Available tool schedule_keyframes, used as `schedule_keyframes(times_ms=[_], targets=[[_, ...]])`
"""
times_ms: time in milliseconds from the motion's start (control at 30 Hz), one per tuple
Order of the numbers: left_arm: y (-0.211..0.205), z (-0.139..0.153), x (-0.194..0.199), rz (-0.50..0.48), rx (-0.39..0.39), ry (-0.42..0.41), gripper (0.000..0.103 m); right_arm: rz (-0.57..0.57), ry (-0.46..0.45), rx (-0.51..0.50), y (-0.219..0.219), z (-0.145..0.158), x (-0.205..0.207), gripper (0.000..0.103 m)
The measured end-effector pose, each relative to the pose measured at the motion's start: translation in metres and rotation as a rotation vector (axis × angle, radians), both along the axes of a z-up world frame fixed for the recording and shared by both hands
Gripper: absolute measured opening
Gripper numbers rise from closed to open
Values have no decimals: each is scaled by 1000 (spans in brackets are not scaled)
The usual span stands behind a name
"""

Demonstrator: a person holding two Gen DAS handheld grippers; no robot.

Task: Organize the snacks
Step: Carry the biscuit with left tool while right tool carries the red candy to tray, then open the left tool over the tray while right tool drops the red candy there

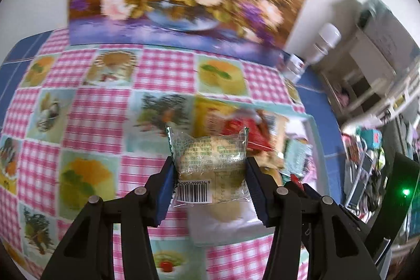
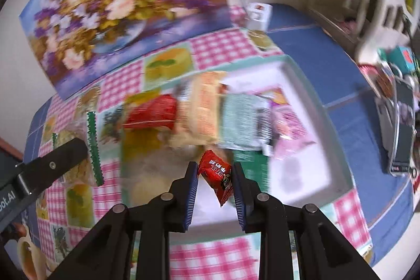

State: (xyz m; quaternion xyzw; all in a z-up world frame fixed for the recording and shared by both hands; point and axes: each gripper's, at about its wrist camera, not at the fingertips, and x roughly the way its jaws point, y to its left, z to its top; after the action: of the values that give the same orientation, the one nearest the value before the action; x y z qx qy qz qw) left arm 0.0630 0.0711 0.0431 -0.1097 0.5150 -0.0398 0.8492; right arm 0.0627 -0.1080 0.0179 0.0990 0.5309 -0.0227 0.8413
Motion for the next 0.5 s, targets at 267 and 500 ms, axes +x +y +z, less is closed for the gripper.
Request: schedule_keyframes(times_ms=[267,500], targets=[[-39,-18,10,-87,12,33,55,-9,48,42,-14,-18,-6,28],[-34,-26,8,-72,-48,71,65,6,57,50,-9,-22,-9,31]])
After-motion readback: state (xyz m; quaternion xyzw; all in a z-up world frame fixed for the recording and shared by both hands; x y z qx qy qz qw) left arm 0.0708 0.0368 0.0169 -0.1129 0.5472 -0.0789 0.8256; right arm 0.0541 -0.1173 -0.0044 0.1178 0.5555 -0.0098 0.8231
